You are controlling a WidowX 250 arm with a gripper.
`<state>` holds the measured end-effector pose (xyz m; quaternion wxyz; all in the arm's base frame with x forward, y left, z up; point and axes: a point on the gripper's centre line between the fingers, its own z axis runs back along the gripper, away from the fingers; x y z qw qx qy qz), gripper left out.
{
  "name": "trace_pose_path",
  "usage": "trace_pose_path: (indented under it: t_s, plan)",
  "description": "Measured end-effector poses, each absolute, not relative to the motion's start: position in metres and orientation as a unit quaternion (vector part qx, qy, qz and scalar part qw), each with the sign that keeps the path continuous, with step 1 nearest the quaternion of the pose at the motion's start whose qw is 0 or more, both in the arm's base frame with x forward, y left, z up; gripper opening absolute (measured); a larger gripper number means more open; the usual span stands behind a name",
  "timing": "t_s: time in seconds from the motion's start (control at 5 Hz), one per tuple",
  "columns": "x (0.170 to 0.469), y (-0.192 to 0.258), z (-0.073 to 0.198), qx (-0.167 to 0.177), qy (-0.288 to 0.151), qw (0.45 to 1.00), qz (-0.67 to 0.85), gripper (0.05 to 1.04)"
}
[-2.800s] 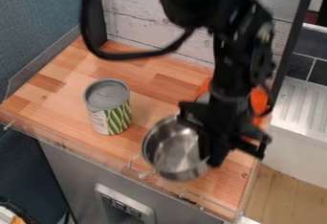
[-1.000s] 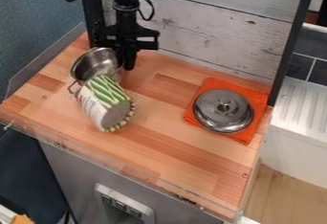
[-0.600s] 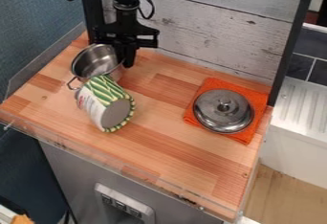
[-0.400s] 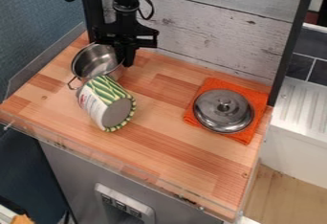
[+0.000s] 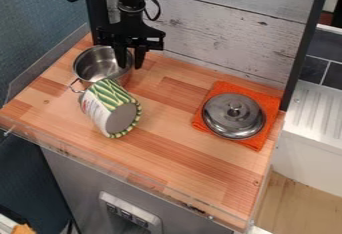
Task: Drops the silver pot
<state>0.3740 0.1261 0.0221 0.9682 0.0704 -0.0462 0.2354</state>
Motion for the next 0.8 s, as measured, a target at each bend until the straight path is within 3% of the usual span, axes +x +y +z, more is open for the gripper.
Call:
trace_pose_path:
  t_s: [0.2,0.4,0.6,0.8]
  plan:
    - [0.372,0.119,0.021,0.042,-0.032,0.975,0.215,0.844]
    - [0.369,0.115,0.029,0.014,-0.016,0.982,0.186,1.008]
    - [0.371,0.114,0.042,0.007,-0.009,0.987,0.157,1.006]
    - [0.377,0.114,0.05,0.021,-0.013,0.99,0.139,1.0]
